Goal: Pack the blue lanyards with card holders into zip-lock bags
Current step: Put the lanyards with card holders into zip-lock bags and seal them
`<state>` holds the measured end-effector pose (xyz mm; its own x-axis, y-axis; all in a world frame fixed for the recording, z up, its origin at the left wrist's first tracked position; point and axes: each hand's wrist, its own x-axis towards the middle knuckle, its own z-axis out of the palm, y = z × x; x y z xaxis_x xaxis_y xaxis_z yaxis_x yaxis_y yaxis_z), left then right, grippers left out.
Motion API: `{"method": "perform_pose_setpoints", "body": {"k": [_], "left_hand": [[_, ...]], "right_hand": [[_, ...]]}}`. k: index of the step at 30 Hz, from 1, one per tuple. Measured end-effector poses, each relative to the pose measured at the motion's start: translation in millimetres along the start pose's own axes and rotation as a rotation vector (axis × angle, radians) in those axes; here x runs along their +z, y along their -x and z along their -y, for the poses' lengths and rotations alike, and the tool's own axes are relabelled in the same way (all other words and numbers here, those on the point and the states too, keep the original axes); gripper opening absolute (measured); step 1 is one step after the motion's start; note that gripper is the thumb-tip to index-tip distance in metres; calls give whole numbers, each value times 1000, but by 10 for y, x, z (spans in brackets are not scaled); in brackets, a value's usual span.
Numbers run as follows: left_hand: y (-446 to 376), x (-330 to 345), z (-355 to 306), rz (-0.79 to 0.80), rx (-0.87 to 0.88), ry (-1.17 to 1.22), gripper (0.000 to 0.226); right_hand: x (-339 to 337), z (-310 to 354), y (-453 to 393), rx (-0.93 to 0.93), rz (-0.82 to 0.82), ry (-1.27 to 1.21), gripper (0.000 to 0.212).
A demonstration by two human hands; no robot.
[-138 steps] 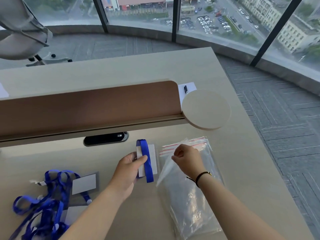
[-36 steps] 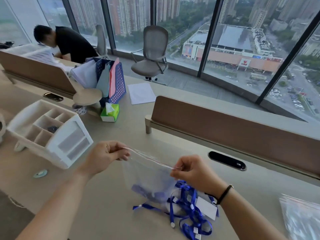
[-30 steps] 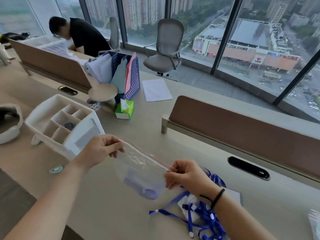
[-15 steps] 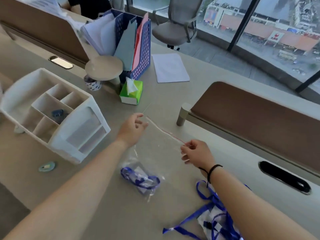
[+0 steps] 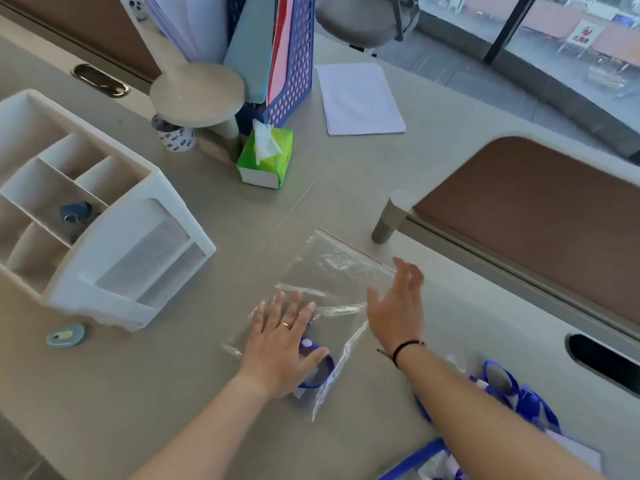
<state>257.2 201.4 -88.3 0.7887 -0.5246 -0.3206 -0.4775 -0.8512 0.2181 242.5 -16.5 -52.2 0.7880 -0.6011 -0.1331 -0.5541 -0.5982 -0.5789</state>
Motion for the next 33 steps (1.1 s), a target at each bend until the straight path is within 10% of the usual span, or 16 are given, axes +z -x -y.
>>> {"method": "perform_pose_setpoints", "body": {"k": [4,16,27,33], "left_hand": [[-25,108,-43,-21,-28,-26,86],[-38,176,-108,-45,-65,-63,91],[208,-35,-914,-162,129,20,55],[715,69,-1700,141,275,45,53]], "right_hand": [[330,21,316,-519,194,403,58],[461,-84,332,-456,500,529,61],[-822,-910,923,-64,253,90,42],[-1545,-1835,1729,257,107,8,24]]}}
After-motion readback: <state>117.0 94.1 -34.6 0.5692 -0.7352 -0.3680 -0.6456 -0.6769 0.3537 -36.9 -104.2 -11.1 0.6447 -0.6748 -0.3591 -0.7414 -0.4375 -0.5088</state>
